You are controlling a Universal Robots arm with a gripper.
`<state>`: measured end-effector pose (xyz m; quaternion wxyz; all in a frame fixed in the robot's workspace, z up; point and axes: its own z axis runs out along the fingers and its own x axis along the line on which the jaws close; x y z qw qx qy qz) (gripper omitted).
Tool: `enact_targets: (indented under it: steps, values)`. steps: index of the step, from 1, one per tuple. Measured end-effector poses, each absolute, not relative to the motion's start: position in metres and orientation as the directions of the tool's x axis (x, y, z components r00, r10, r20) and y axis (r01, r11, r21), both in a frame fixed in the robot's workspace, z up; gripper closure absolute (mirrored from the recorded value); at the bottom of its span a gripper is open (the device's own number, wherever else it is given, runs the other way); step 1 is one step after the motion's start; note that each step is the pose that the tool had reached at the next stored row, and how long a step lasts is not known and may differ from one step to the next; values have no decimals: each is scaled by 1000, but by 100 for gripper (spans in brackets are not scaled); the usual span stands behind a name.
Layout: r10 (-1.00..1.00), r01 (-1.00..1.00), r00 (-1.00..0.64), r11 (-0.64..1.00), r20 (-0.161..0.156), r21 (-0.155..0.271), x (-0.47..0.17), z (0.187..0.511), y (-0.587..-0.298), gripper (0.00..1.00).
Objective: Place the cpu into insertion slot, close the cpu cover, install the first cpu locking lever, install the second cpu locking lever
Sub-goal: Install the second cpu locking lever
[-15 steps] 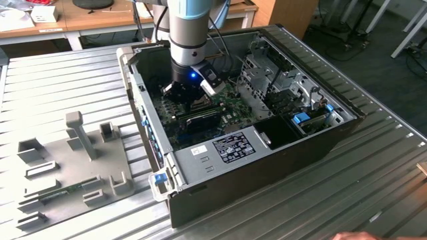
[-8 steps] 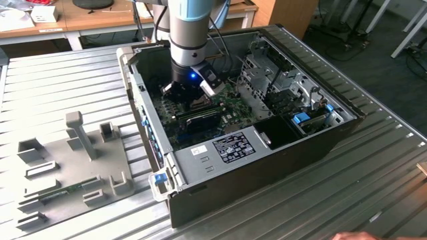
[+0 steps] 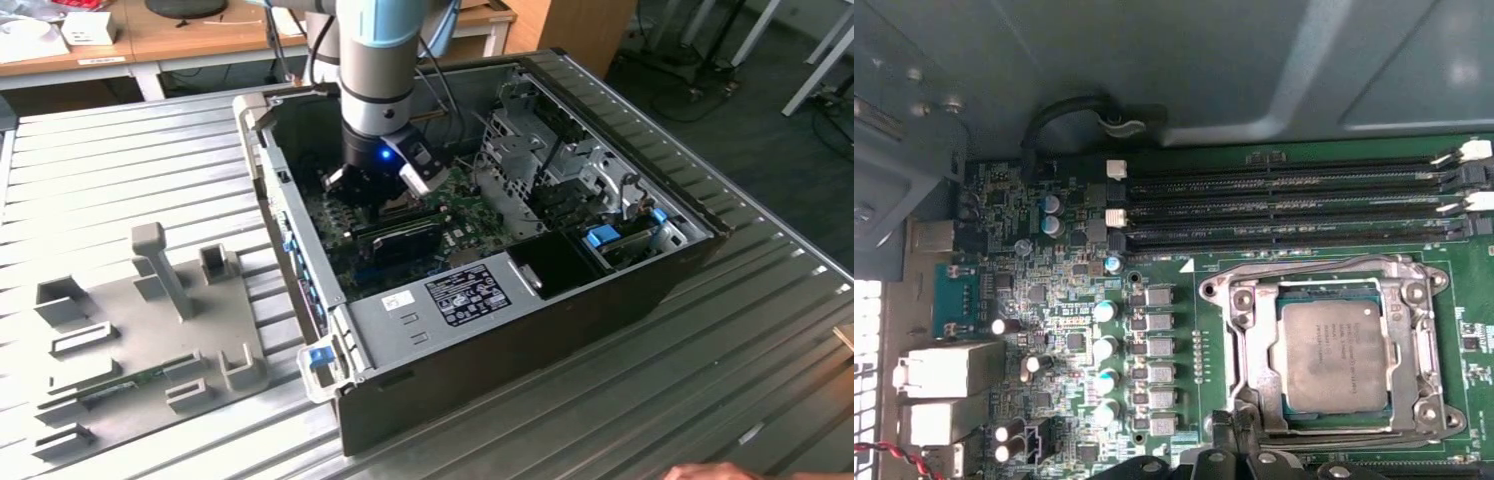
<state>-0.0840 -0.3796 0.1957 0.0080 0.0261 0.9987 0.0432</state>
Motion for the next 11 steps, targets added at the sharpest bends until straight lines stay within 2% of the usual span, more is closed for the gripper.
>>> enact_targets:
  steps: [11]
  values:
    - [53, 51, -998, 995, -15, 90, -84, 194, -379, 89]
